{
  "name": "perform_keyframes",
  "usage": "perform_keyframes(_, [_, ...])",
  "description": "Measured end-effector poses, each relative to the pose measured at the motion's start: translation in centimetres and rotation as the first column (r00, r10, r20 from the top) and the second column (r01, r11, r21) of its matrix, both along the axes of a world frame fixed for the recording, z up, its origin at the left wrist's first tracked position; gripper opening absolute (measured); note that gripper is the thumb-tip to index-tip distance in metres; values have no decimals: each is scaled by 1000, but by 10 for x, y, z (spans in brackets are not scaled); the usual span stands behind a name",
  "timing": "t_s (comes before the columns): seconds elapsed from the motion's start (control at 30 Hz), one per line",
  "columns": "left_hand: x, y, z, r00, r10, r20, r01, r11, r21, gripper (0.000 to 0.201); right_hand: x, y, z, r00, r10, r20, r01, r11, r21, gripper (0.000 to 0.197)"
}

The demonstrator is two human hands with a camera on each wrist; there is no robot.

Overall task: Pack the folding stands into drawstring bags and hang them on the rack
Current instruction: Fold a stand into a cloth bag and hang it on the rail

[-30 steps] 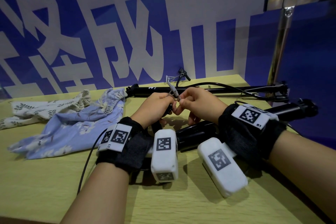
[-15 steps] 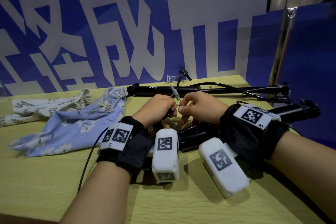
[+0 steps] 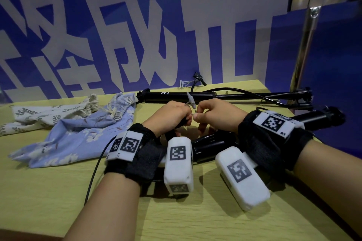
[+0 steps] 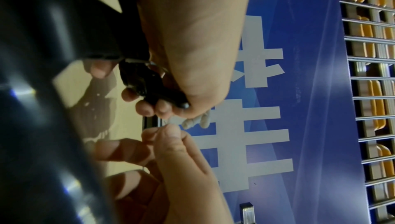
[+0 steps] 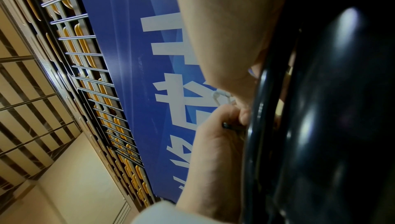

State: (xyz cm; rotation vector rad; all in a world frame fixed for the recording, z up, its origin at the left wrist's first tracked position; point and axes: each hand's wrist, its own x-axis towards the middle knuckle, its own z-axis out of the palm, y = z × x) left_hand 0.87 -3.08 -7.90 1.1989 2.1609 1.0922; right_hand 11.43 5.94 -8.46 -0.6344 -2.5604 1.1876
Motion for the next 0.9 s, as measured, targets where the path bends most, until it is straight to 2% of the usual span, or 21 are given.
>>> perform_keyframes(0.2, [0,2,-2,997,64,49,-65,998,28,26,-2,-1,0,1000,14,20,-14,1000,13,18])
perform_keyframes(0.37, [-5,0,-1,959,179,219,-207,971,115,14,-1,-2,1,999,26,36,-25,999,-21,20])
perform_keyframes(0.6, [-16,-4,2,896,190,401,-294,931,216,36,1,-2,5,999,-19,37,22,996,-84,29])
perform_keyframes(0.67, [-17,-5,0,906,175,385,-274,936,220,38,2,-2,6,999,-27,35,30,995,-95,29])
perform_keyframes(0.8, [-14,-5,0,946,136,293,-203,956,210,27,3,-2,7,998,-64,-2,64,991,-118,28])
perform_keyframes(0.9, [-16,-5,-1,947,143,287,-216,946,241,23,3,-1,6,992,-118,-41,112,986,-120,27])
